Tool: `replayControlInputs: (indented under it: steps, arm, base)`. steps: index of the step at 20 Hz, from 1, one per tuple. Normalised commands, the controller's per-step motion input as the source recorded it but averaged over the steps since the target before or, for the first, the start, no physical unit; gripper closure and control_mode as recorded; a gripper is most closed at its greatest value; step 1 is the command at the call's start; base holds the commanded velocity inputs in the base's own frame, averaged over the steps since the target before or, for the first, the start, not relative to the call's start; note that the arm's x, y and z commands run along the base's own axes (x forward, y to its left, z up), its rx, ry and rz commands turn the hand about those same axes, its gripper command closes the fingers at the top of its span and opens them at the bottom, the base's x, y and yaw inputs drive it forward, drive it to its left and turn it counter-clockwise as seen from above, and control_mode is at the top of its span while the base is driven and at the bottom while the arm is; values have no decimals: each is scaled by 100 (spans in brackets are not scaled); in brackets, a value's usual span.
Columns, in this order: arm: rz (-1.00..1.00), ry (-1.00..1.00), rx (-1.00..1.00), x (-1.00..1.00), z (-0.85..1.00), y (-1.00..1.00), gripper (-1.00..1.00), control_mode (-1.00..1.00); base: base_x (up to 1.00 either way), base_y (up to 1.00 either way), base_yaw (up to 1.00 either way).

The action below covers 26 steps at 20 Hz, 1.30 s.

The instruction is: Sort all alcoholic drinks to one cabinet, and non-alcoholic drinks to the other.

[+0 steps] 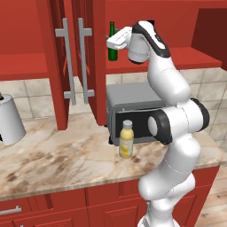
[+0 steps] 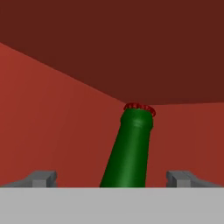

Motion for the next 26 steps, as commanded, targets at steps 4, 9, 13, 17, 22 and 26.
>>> replayControlInputs:
  steps: [4, 9, 13, 17, 22, 26]
  arm:
    - [0, 0, 4, 0, 0, 0, -100, -100]
    - [0, 0, 1, -7, 5, 0, -100, -100]
    - [0, 0, 0, -24, 7, 0, -100, -100]
    - [0, 0, 0, -28, 1, -3, -100, -100]
    - [0, 0, 0, -7, 0, -11, -100, -100]
    - [-1, 0, 0, -12, 0, -21, -100, -100]
  base:
    - [0, 0, 0]
    - [0, 0, 0]
    - [0, 0, 0]
    - [0, 0, 0]
    - [0, 0, 0]
    - [0, 0, 0]
